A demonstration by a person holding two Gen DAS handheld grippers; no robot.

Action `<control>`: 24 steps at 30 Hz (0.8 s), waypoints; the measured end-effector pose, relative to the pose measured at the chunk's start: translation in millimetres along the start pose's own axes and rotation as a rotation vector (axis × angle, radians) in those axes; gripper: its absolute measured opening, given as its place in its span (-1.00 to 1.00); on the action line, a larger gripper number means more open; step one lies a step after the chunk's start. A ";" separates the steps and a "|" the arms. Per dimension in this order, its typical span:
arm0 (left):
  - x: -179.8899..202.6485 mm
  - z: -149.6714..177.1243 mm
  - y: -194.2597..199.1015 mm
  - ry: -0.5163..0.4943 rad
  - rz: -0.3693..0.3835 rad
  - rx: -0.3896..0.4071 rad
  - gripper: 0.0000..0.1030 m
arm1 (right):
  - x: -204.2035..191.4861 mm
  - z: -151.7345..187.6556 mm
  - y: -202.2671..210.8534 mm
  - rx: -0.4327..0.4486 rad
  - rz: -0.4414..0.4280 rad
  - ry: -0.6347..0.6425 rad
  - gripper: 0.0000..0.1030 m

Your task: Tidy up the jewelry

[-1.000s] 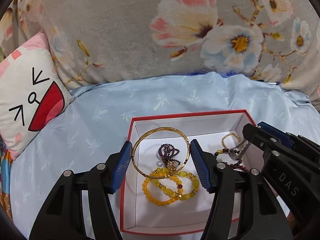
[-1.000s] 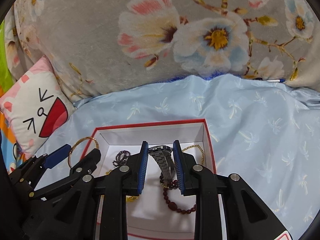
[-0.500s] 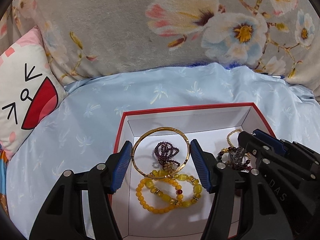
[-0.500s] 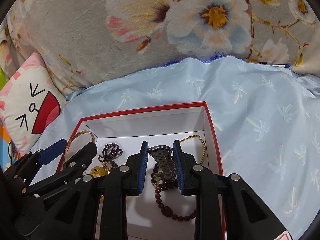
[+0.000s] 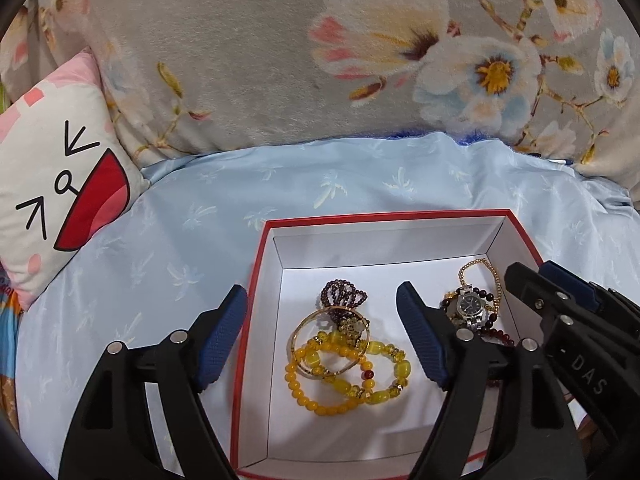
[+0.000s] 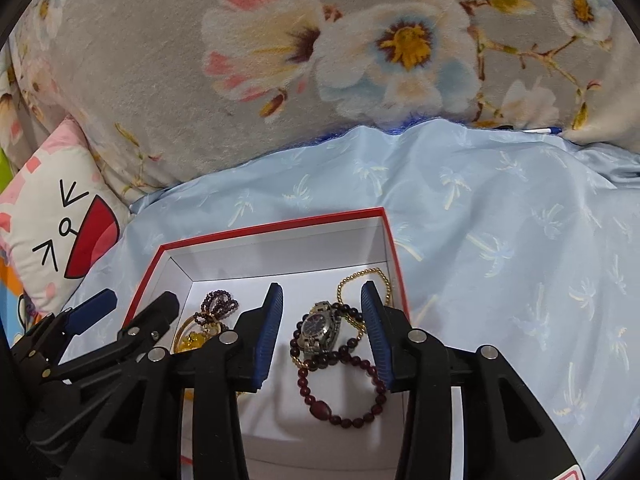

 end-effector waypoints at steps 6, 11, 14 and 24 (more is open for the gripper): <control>1.4 12.8 19.0 -0.010 -0.018 0.011 0.45 | -2.7 13.9 21.8 0.019 0.041 0.017 0.11; -0.2 22.3 33.8 0.006 -0.027 0.006 0.46 | -5.9 22.7 37.9 0.021 0.075 0.035 0.19; -1.8 27.6 42.7 0.018 -0.034 0.008 0.49 | -5.6 28.5 49.1 0.027 0.083 0.025 0.28; -8.5 49.0 65.0 0.050 -0.060 0.001 0.73 | -8.9 50.3 75.6 0.052 0.154 0.054 0.42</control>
Point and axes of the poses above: each gripper's, at about its wrist camera, not at the fingertips, and y roughly against the way its jaws point, x to its right, z to its underside, the point moved 1 cm from there along -y, roughly the way its jaws point, and after that the axes turned 2 degrees about -z, right-handed, at the moved point
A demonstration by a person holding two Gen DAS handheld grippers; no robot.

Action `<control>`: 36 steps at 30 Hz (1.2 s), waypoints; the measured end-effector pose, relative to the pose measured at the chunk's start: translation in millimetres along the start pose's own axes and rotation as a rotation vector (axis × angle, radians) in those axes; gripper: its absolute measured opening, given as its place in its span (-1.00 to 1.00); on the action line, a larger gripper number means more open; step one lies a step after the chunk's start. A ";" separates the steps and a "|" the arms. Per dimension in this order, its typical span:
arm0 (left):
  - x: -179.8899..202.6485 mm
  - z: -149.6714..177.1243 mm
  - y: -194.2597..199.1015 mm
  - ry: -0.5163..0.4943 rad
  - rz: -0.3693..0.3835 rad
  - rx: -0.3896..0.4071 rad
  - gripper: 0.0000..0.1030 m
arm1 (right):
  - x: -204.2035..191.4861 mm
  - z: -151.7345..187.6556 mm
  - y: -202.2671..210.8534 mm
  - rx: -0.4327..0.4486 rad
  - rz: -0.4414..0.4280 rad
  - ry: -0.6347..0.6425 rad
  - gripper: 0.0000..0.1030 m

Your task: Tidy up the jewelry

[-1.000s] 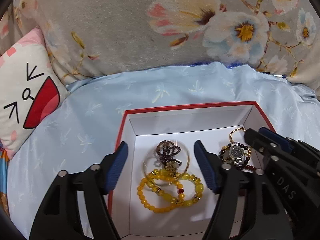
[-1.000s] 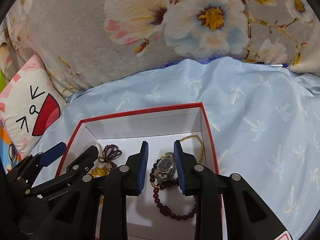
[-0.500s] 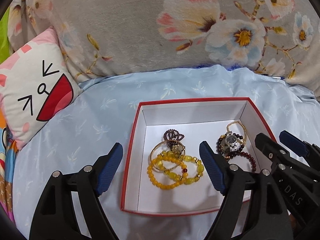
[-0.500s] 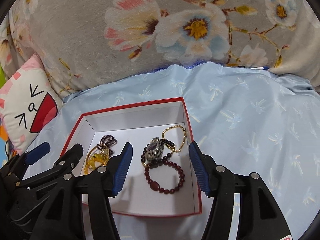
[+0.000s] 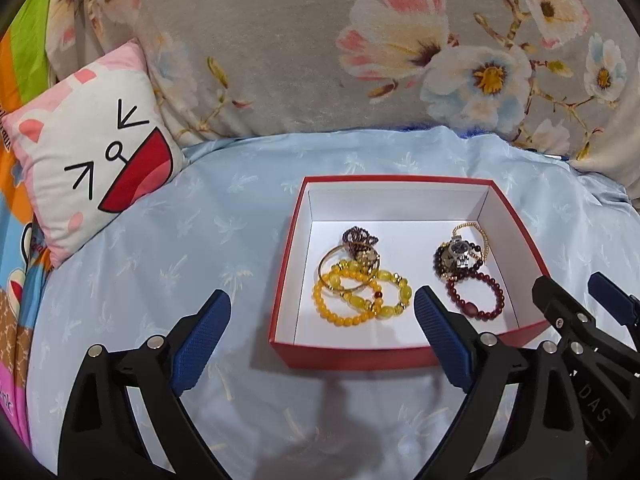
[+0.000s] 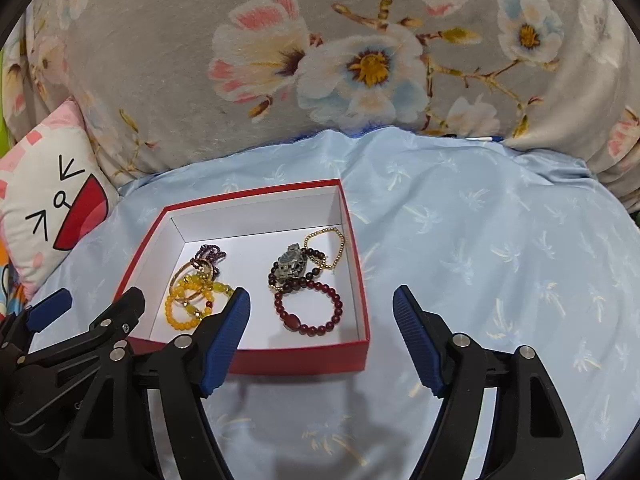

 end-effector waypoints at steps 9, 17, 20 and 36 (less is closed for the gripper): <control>-7.6 18.1 5.4 0.037 -0.005 -0.012 0.77 | -0.5 13.6 12.9 0.028 0.027 0.027 0.63; -8.6 24.5 8.2 0.032 -0.017 0.004 0.77 | -1.1 20.5 13.0 0.028 0.035 0.021 0.63; -9.3 26.3 8.0 0.037 -0.010 -0.003 0.77 | -0.8 23.4 14.3 0.033 0.038 0.014 0.63; -10.8 35.0 19.3 0.040 -0.021 -0.025 0.77 | -1.7 32.3 27.1 0.028 0.055 0.016 0.63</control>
Point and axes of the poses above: each gripper's, at about its wrist camera, not at the fingertips, and y roughly against the way its jaws point, x to its right, z to its underside, the point moved 1 cm from there along -y, roughly the way its jaws point, and after that the axes turned 2 degrees about -z, right-handed, at the moved point
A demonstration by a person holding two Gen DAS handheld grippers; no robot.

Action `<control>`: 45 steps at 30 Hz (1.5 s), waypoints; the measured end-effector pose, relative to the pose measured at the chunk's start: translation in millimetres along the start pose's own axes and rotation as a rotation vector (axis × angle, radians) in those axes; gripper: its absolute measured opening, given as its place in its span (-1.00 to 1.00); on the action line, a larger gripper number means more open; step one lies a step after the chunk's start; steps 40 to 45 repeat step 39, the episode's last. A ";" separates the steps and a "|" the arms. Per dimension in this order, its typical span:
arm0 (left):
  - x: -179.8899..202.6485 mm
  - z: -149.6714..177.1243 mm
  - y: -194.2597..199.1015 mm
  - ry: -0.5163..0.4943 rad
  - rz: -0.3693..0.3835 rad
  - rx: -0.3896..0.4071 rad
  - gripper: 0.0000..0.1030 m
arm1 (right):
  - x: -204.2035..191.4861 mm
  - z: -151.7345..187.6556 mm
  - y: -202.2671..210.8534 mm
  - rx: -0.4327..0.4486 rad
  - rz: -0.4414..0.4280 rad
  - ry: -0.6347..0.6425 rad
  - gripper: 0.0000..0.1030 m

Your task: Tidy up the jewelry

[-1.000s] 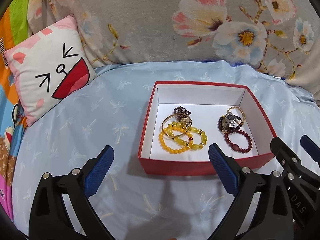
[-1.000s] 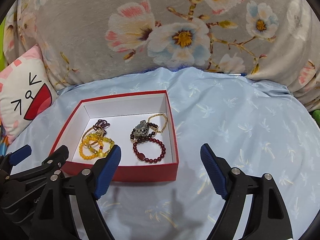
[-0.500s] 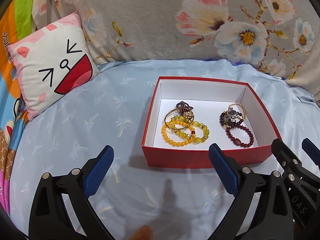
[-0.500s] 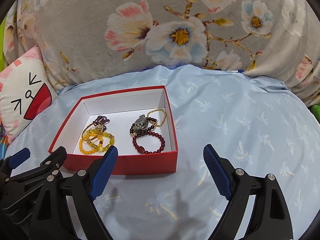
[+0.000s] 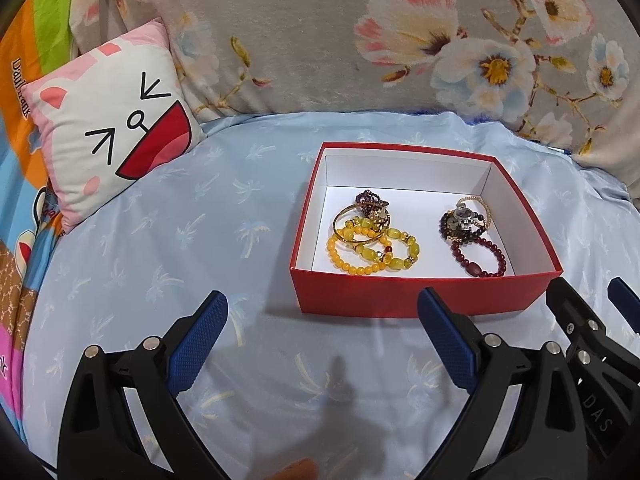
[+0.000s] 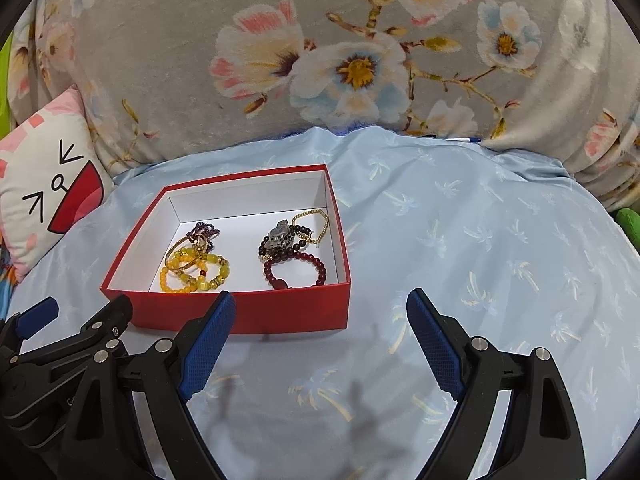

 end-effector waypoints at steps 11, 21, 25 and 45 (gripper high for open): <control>2.1 0.3 10.3 -0.016 -0.003 0.017 0.77 | 2.6 1.5 8.9 0.008 -0.002 -0.004 0.63; 2.1 1.6 11.0 -0.029 0.001 0.014 0.77 | 4.0 3.0 10.6 0.003 -0.008 -0.010 0.63; 1.9 2.1 10.4 -0.021 -0.003 0.016 0.77 | 2.5 4.2 12.5 -0.001 -0.007 -0.002 0.63; -2.9 3.4 3.5 0.009 0.008 -0.020 0.77 | -2.2 3.0 9.8 -0.009 -0.008 0.006 0.63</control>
Point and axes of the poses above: each gripper's, at about its wrist camera, not at the fingertips, and y roughly against the way its jaws point, x to its right, z to its underside, the point moved 1 cm from there along -y, roughly the way its jaws point, and after that the axes turned 2 degrees about -z, right-handed, at the moved point
